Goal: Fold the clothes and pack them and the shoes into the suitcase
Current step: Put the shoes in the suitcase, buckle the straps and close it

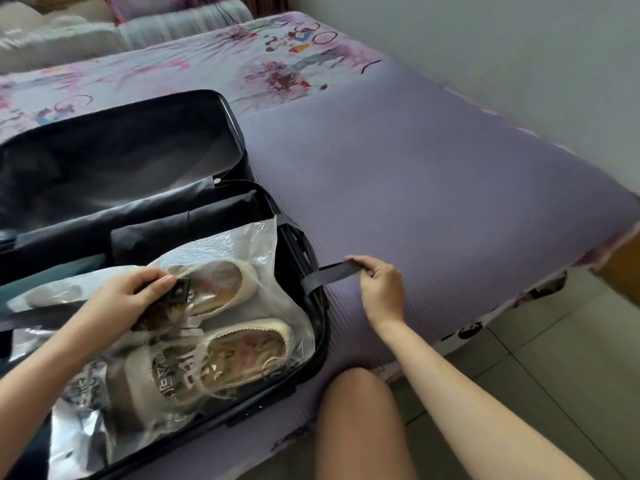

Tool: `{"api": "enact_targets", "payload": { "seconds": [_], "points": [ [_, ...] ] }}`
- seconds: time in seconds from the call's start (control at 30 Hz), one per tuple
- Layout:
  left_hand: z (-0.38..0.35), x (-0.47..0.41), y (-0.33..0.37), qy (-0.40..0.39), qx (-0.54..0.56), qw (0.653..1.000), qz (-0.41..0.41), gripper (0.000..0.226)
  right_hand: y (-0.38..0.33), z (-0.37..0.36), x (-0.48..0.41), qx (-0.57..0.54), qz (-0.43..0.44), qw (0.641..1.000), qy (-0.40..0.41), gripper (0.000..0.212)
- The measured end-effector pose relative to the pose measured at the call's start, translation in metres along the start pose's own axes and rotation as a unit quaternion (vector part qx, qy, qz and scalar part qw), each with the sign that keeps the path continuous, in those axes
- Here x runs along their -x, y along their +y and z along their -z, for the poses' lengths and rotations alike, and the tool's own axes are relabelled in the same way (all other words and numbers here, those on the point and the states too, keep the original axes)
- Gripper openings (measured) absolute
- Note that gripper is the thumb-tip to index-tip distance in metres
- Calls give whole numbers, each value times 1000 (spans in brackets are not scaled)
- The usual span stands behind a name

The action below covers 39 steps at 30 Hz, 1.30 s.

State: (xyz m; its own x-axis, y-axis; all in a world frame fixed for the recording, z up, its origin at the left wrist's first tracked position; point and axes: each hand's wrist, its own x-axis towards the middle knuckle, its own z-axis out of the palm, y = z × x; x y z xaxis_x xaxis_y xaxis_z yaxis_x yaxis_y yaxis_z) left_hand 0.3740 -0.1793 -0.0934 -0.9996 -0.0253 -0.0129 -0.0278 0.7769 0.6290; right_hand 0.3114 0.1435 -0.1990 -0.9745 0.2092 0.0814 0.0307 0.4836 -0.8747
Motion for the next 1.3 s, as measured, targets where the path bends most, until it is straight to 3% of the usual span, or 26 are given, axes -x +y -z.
{"api": "enact_targets", "payload": {
  "seconds": [0.1,0.17,0.23,0.3,0.37,0.43,0.5,0.6,0.67,0.8,0.9,1.07,1.2,1.3],
  "points": [
    [-1,-2,-2,-1,-2,1000,-1,41,-13,24,-12,77,44,980,177,25],
    [-2,-2,-3,-1,1,1000,-5,36,-24,36,-25,67,66,972,216,23],
    [-3,-3,-7,1,6,1000,3,33,-26,40,-31,52,91,987,120,24],
    [-2,-3,-8,2,5,1000,10,33,-19,34,-26,60,135,988,-55,26],
    [-2,-2,-6,-1,3,1000,7,35,-6,26,-13,143,158,952,-220,37],
    [-3,-1,-5,2,5,1000,4,40,8,23,-7,186,127,927,-300,53],
    [-5,-1,-2,2,9,1000,10,37,11,26,-8,88,85,955,-271,55],
    [-5,0,1,2,1,1000,17,31,6,24,-24,0,39,989,-145,41],
    [-6,0,1,-1,-1,1000,20,31,1,19,-42,51,9,990,-128,35],
    [-4,0,-2,-14,18,999,34,27,-8,-4,-71,242,-50,961,-124,63],
    [-4,-1,-2,-16,15,999,26,29,-7,-21,-71,288,-33,955,-67,56],
    [-4,0,-2,-17,23,999,31,29,-3,-26,-63,207,-20,978,-12,31],
    [-4,1,-2,-13,36,998,40,22,-28,-4,-65,-58,-86,994,-23,18],
    [-1,2,-5,-9,50,997,52,23,-75,21,-58,-140,-37,988,-61,11]
  ]
}}
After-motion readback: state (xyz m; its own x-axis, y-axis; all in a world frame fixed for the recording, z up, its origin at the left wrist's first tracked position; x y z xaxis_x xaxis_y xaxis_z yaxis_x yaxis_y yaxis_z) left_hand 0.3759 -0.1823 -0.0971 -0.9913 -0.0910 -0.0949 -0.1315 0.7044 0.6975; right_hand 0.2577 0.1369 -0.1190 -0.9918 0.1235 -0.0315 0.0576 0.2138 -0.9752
